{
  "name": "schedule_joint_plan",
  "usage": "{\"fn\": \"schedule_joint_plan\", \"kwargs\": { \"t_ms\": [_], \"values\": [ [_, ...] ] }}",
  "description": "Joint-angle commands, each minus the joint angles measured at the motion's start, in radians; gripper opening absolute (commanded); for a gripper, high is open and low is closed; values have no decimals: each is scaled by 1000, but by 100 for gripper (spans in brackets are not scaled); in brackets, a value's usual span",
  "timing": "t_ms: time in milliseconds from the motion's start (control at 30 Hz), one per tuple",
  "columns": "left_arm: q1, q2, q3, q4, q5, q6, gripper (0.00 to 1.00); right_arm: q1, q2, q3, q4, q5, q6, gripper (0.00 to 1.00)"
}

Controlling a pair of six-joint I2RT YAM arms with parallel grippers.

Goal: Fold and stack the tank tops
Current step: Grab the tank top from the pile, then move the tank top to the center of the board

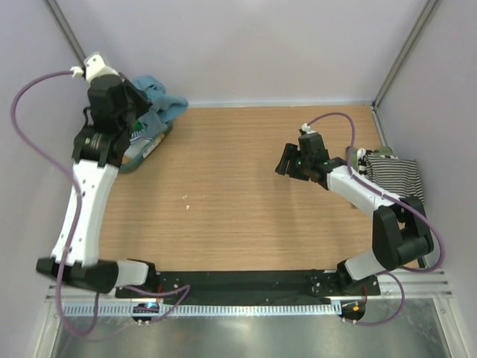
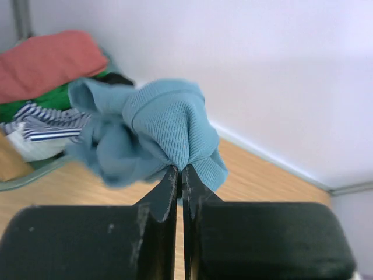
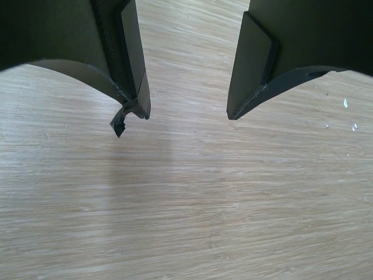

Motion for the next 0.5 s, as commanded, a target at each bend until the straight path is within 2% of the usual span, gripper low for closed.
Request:
{"fn": "schedule_joint_plan", "kwargs": {
  "t_ms": [0, 133, 233, 300, 333, 367, 400, 433, 467],
  "values": [
    [-75, -126, -137, 53, 24, -27, 0, 5, -48, -8, 53, 7, 1, 62],
    [-186, -216, -244, 183, 203, -88, 0, 5, -85, -27, 74, 28, 9, 61],
    [-229, -169, -254, 204, 292, -110, 0, 5, -128, -57, 98, 97, 14, 61],
    [-229, -70, -220, 196, 403, -96, 1, 5, -145, -73, 106, 114, 17, 62],
    [-229, -21, -193, 169, 420, -79, 11, 6, -157, -74, 108, 119, 17, 61],
    [-226, 25, -156, 80, 435, -30, 51, 6, -160, -82, 109, 117, 15, 62],
    [-213, 123, -66, 19, 402, -10, 73, 5, -162, -87, 115, 117, 15, 62],
    [-205, 162, -21, -107, 359, 1, 83, 5, -160, -90, 120, 117, 15, 62],
    [-196, 188, 8, -140, 286, 22, 91, 5, -159, -97, 128, 116, 15, 62]
  ]
}}
